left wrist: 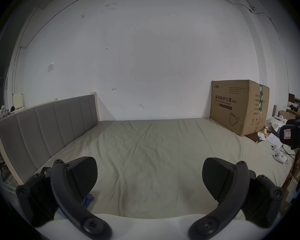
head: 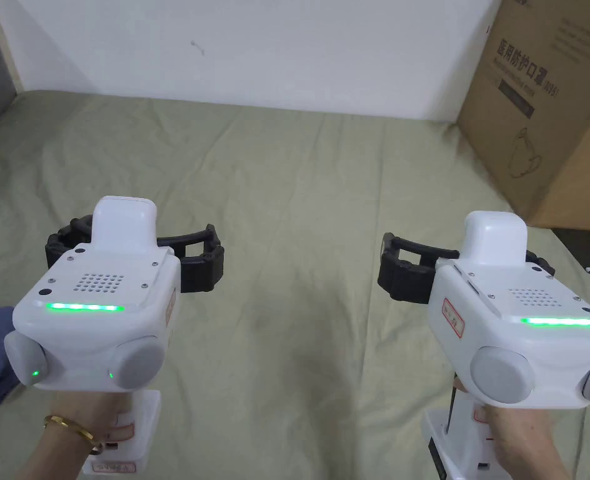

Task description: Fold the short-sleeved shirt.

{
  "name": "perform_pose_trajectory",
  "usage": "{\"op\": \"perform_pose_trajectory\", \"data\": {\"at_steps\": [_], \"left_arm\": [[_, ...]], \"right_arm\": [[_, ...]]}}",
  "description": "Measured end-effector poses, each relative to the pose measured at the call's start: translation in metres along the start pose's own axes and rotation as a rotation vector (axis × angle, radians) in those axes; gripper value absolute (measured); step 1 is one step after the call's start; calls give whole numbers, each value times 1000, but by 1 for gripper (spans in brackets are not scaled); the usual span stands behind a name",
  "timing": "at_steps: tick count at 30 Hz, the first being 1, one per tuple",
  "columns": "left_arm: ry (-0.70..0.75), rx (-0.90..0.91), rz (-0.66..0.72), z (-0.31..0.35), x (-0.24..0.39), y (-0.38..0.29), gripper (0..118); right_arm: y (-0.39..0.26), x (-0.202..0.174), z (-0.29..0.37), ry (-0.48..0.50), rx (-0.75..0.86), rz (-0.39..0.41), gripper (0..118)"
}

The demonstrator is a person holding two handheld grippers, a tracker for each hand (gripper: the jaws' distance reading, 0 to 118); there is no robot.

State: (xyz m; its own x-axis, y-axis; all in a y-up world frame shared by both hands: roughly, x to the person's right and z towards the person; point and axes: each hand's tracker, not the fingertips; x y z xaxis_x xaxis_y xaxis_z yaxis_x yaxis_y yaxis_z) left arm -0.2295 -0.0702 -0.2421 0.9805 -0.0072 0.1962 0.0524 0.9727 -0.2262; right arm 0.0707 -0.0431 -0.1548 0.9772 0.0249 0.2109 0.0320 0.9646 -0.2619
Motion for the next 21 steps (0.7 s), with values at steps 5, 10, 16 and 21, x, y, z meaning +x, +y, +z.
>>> {"op": "perform_pose_trajectory", "data": {"at_steps": [5,10,16,21], "left_arm": [[2,-4,26,2,0,5,118],[14,-79,27,1,4,1,118],[-15,-170,54,10,9,-28,118],[-10,-232,22,6,12,-49,118]], "right_arm": [[9,4,1,10,-59,-84,118],[30,10,-12,-2,-416,-208,118],[8,3,-14,-12,-664,-167,115],[-25,-23,6,-58,-582,-171,116]]}}
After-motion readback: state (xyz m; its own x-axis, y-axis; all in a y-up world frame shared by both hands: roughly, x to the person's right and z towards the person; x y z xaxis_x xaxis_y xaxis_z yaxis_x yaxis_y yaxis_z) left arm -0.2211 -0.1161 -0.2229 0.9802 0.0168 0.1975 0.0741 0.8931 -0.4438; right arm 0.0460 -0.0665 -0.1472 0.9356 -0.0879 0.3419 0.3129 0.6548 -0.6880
